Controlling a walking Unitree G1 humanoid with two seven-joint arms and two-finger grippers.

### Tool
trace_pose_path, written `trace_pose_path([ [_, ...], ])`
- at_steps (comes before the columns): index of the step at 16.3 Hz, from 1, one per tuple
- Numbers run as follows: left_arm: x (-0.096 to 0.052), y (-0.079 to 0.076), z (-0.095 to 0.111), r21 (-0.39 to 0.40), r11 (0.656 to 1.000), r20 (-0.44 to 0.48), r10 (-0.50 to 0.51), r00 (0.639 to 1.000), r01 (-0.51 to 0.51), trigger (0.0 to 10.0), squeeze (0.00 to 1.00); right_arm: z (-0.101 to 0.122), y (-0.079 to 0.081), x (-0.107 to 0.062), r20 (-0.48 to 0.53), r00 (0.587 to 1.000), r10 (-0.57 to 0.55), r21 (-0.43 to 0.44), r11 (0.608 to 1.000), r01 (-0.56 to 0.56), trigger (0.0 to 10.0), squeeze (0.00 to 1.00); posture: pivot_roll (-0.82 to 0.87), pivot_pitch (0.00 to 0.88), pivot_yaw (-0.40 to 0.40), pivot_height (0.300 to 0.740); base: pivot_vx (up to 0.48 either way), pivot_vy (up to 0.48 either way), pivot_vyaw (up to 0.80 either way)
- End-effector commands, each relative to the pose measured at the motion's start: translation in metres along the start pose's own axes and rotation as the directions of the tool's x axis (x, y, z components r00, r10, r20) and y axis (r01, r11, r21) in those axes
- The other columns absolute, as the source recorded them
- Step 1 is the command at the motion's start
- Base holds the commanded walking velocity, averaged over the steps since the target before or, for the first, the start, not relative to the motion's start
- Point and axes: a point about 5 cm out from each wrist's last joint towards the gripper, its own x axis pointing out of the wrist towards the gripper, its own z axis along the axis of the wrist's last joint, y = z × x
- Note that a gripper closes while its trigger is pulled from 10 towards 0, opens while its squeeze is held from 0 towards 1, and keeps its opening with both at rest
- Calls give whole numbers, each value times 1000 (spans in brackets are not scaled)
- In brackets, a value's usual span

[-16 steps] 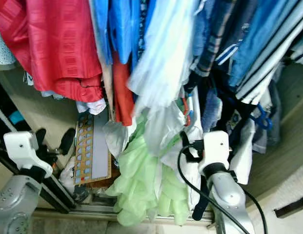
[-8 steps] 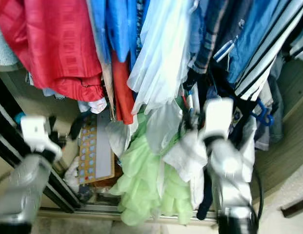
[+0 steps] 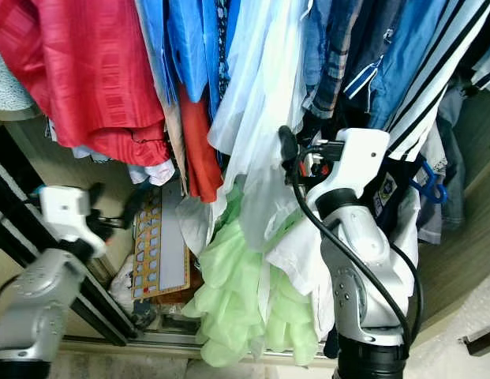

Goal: Clean up the room

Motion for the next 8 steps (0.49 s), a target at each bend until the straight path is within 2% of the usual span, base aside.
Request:
trace_pose_path([
  [1,-2,-10,2,19,999,16,-39,999,39,10000,0,-3,4,-5,-10,1000,30,2,1000,-30,10000,0,-124,0,35,740,0,0,0],
  [2,-5,-12,1,31,999,25,-40,999,39,10000,0,-11,5,-9,-29,999,22,15,1000,-21,10000,0,-124,0,34,740,0,0,0],
  [3,-8,-10,4,16,1000,33,8,999,-9,10000,0,-14,6,-12,-47,999,-3,30,1000,4,10000,0,-123,0,31,740,0,0,0],
  [5,-18,-12,6,18,999,27,25,999,-26,10000,0,-14,8,-22,-61,998,-2,29,1000,4,10000,0,-96,0,14,740,0,0,0],
  [7,-31,-13,0,18,999,-12,30,999,-29,10000,0,-31,5,-32,-137,990,-17,23,1000,20,10000,0,-81,0,-5,740,0,0,0],
  [8,-37,-13,-2,18,999,-24,43,999,-42,10000,0,-32,5,-35,-148,989,-17,22,1000,20,10000,0,-82,6,-11,740,0,0,0],
])
